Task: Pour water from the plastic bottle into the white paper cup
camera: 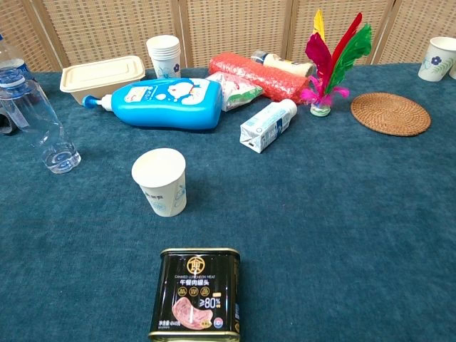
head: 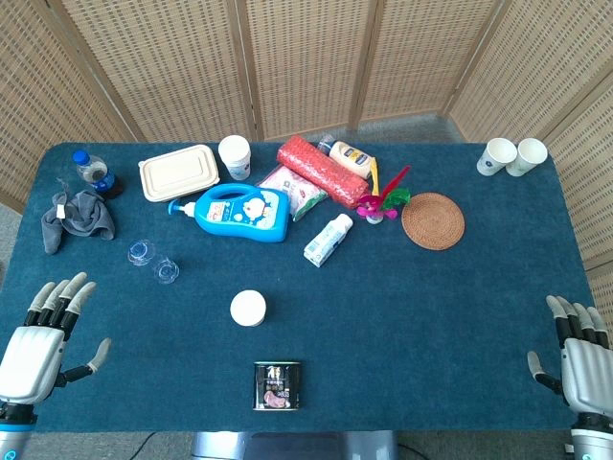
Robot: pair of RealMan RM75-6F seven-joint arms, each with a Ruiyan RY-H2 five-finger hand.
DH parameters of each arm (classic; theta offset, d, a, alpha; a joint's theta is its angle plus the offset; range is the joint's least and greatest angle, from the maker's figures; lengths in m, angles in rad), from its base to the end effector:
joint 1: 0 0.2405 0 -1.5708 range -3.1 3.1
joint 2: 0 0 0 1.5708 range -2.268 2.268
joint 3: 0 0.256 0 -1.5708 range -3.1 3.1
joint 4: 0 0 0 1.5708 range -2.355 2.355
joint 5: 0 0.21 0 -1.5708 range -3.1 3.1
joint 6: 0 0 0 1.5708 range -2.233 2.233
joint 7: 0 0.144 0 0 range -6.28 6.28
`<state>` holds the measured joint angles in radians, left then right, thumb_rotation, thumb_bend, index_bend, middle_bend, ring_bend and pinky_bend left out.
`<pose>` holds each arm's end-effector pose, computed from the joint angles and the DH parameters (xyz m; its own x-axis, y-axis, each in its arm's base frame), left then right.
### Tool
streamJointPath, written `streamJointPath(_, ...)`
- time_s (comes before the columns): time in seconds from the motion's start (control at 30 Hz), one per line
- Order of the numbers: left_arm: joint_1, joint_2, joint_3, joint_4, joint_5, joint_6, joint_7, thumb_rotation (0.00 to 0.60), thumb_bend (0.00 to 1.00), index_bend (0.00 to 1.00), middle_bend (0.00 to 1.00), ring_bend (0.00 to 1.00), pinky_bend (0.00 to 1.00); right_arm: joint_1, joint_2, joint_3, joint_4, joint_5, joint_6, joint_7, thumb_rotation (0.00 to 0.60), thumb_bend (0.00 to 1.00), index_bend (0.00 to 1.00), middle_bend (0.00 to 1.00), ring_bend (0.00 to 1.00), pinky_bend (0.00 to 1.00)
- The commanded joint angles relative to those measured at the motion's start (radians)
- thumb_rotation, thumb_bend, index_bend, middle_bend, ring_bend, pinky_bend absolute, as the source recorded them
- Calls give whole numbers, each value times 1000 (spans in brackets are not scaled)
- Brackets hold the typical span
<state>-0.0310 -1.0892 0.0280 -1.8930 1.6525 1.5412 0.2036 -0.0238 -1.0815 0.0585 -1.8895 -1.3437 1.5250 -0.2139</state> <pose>-0.2467 0.1455 0.1422 0.3574 0.0291 0.9335 0.9292 -0.1114 -0.3523 -0.2942 -0.1456 0.1604 0.3604 -0.0420 0.9318 -0.9050 0.2261 0.3603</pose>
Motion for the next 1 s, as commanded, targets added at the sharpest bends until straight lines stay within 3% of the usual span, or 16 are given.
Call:
streamJointPath(0.03,1,-2,3,7,-1,-2,-6,268,440,0,57,0,7,-2,0,2,-3,1,4,-1,591,399,39,90,31,0)
streamJointPath(0.7,2,9,14,5,35,8,-41,272,440,0,57,0,6,-14,-6,1,-6,-4,12,9,591,401,31,90,31,0)
streamJointPath(1.0,8,17,17,59,-26,-6,-214,266,439,0,50,0,9,3,-9,12,-8,8,-12,6,594,399,25,90,31,0)
